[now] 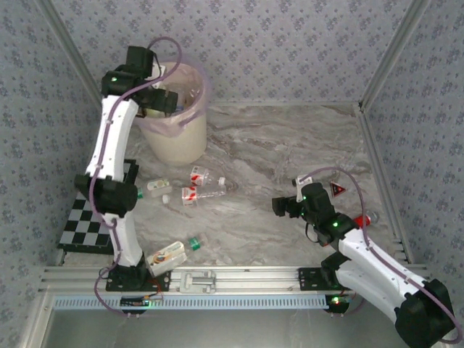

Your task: Put the plastic bottles in the bin

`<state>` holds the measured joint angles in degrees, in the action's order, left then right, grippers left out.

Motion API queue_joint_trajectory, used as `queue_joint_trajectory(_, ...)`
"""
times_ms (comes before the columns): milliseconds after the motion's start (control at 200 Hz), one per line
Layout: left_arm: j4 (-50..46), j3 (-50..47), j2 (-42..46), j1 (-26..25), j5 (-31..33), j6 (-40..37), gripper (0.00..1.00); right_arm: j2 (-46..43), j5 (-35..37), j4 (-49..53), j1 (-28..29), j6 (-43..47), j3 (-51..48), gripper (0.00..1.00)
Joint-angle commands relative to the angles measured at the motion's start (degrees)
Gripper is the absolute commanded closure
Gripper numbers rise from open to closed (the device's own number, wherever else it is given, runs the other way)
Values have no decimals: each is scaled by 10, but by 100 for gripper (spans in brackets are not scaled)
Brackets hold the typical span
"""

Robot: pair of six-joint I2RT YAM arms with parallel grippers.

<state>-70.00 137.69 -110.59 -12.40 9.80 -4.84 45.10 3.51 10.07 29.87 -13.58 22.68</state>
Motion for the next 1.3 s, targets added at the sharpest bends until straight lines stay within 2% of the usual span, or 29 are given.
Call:
queue_joint_trajectory(0, -6, -29, 84, -2, 15, 23, 1, 16, -114, -45, 22, 108, 39, 1)
queue_joint_trajectory(120, 46, -122, 161, 4, -7, 77, 1, 83, -207, -18, 103, 247, 106, 0)
queue_joint_trajectory(240, 105, -223, 236, 27, -55, 135, 1, 195, -305, 26, 183, 360, 194, 0)
queue_joint_trajectory(380, 152, -304, 292, 67, -116, 179, 1, 346, -327, 52, 274, 468, 298, 1)
queue_joint_trajectory(485, 151, -315, 312, 86, -144, 192, 1, 445, -368, 40, 297, 507, 356, 2)
queue_joint_trajectory(580, 152, -323, 328, 93, -171, 197, 1, 511, -370, 35, 317, 540, 402, 4)
queue_joint_trajectory(665, 156, -328, 338, 96, -194, 200, 1, 565, -362, 54, 329, 563, 445, 6)
queue_joint_trajectory(800, 158, -333, 350, 99, -197, 199, 1, 634, -356, 64, 338, 569, 491, 7)
queue_joint_trajectory(1049, 162, -344, 366, 110, -191, 194, 1, 687, -366, 76, 355, 550, 500, 11)
queue_joint_trajectory(1164, 169, -352, 367, 111, -193, 199, 1, 702, -355, 64, 355, 529, 499, 27)
queue_joint_trajectory(1239, 176, -358, 367, 111, -194, 204, 2, 701, -346, 51, 356, 519, 495, 29)
queue_joint_trajectory(1264, 177, -359, 367, 111, -194, 206, 2, 698, -343, 48, 356, 517, 493, 37)
queue_joint_trajectory(1294, 179, -361, 368, 112, -194, 207, 2, 694, -336, 42, 355, 512, 491, 41)
